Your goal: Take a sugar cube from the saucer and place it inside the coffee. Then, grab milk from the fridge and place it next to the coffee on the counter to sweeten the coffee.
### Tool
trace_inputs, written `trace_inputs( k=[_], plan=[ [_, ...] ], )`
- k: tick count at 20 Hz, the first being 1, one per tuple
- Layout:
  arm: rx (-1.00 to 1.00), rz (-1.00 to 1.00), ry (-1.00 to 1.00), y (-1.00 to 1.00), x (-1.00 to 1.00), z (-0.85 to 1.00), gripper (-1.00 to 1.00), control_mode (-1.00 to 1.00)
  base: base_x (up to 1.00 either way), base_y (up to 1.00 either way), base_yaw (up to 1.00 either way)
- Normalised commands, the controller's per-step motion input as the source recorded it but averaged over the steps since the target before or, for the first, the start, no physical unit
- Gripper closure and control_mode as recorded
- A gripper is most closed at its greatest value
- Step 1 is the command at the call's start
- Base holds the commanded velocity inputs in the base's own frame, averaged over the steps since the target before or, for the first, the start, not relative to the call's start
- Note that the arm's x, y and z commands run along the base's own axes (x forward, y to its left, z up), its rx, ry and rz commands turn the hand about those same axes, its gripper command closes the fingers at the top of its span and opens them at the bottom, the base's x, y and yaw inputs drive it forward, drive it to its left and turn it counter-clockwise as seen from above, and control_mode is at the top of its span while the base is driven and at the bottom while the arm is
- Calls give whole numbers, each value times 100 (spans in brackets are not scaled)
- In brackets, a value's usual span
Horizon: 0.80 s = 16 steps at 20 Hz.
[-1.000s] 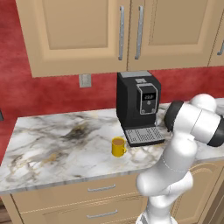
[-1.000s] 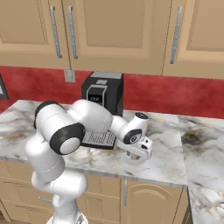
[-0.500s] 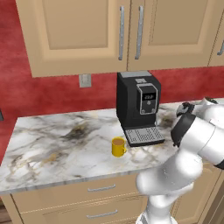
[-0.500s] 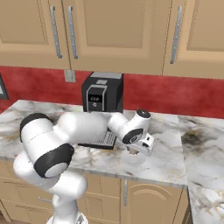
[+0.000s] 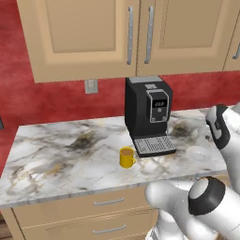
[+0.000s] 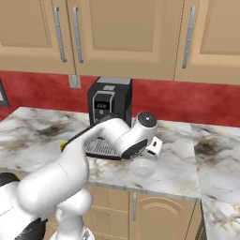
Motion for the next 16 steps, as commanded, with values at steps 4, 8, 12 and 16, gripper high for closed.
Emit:
trace_inputs(
  k=[4, 8, 12, 16],
  plan=[
    [0, 0, -1, 82, -26, 78, 100, -100, 0, 0, 0],
    [0, 0, 0, 96, 0, 54, 100, -100, 0, 0, 0],
    [0, 0, 9, 96, 0, 19, 100, -100, 0, 0, 0],
    [0, 0, 16, 100, 0, 0, 100, -100, 0, 0, 0]
  ],
)
